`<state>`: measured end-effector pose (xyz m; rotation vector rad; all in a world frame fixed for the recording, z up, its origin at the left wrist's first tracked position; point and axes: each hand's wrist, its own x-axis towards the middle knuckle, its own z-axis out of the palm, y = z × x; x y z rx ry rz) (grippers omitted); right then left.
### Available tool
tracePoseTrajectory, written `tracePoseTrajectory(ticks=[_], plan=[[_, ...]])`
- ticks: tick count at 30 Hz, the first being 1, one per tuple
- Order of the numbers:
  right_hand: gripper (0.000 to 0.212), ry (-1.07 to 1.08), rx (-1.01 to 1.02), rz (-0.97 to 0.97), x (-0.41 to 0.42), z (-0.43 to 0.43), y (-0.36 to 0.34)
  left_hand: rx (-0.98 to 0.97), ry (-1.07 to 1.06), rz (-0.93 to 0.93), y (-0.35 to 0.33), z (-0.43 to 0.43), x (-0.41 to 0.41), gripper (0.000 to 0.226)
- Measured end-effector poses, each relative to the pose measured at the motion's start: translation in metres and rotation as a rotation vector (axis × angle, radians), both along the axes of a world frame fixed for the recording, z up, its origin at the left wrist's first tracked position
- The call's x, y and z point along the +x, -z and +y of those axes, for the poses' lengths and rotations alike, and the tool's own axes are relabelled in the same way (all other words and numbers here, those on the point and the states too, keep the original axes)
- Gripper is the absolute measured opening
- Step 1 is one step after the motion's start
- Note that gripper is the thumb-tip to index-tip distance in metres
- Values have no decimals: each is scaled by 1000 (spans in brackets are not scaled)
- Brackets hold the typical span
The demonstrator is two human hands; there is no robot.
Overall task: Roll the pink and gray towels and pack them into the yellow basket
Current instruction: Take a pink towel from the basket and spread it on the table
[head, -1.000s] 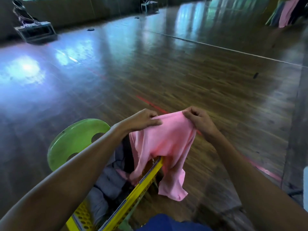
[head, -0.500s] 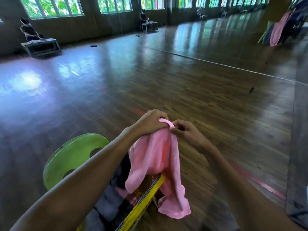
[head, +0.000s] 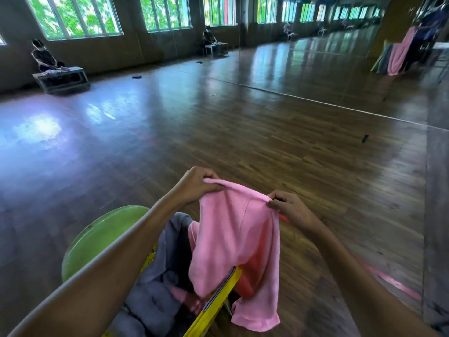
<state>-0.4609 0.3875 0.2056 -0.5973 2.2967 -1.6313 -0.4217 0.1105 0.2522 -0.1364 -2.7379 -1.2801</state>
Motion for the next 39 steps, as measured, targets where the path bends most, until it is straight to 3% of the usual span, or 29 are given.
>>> tracePoseTrajectory(ticks=[2, 4, 9, 18, 22, 28, 31, 36, 39], plan=[[18, -23, 26, 29, -1, -7, -1, 58, -42, 60, -10, 12, -4, 22], [28, -18, -3, 70, 0, -20, -11, 16, -32, 80, -19, 26, -9, 18], [17, 24, -210, 134, 3, -50, -54, 20, -154, 170, -27, 55, -12, 29], [9, 27, -209, 10, -14, -52, -65, 75, -149, 39, -23, 62, -14, 42], [8, 177, -262, 82, -15, -43, -62, 305, 22, -69, -11, 57, -9, 14], [14, 429, -295, 39, -27, -12, -64, 346, 27, -136, 35, 54, 12, 34], [22, 336, -155, 140, -23, -17, -60, 287, 1, -37, 32, 59, 3, 37], [28, -33, 81, 244, -10, -40, -56, 216, 12, 58, 7, 77, -9, 32], [23, -60, 114, 271, -8, -37, -52, 182, 9, 57, 4, 79, -10, 29]])
